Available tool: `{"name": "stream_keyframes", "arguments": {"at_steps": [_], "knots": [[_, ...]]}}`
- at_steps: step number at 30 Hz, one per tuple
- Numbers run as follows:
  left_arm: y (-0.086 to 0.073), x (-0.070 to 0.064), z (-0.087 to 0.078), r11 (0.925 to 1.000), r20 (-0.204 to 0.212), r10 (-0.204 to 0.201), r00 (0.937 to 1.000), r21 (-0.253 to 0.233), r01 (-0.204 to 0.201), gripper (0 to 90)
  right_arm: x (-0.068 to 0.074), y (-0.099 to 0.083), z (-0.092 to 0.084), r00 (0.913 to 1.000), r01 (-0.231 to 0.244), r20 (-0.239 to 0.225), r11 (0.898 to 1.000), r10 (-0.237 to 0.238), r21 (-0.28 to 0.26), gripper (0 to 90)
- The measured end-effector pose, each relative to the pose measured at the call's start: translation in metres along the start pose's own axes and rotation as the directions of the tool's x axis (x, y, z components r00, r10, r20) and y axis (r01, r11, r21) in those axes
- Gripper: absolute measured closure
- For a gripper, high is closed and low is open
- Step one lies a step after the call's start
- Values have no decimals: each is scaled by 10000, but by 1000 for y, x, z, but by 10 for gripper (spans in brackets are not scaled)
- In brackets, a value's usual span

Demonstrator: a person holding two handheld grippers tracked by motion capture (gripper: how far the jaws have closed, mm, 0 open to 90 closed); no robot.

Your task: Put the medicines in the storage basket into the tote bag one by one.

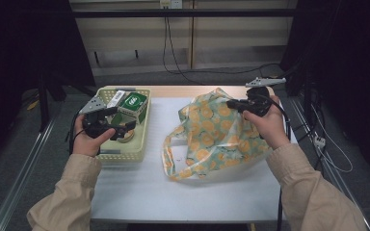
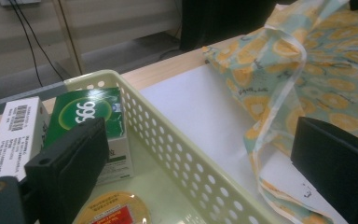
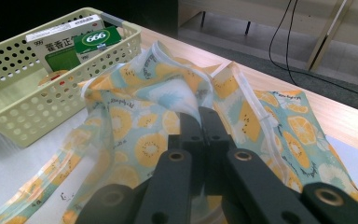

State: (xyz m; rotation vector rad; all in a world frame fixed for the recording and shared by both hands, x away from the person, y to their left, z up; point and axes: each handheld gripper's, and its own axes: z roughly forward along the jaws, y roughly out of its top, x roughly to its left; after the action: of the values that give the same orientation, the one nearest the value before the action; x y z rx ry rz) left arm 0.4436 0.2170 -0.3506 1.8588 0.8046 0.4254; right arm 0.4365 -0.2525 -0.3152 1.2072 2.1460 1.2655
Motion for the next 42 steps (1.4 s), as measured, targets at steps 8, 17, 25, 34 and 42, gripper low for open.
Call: {"name": "stream_keyframes", "arguments": {"at_steps": [8,17,25,34,42], "knots": [[5,10,8,9998,-91,23,10000,215,-21,43,-1,-1,2,10000,-38,-85,10000,38,-10,900],[1,22,19,9990,-336,-140,9993,419,154,46,-2,-3,1,10000,-65,-60,10000,66,2,900],[-5,30,28,9960,-578,-90,9983,883,141,57,-2,-3,0,10000,-61,-15,10000,61,-14,900],[-13,33,39,9888,-646,165,9978,1490,-67,70,0,-3,2,10000,-29,-25,10000,29,37,900],[-18,38,50,9844,-478,77,9988,1760,8,82,0,-4,2,10000,-35,-50,10000,35,51,900]]}}
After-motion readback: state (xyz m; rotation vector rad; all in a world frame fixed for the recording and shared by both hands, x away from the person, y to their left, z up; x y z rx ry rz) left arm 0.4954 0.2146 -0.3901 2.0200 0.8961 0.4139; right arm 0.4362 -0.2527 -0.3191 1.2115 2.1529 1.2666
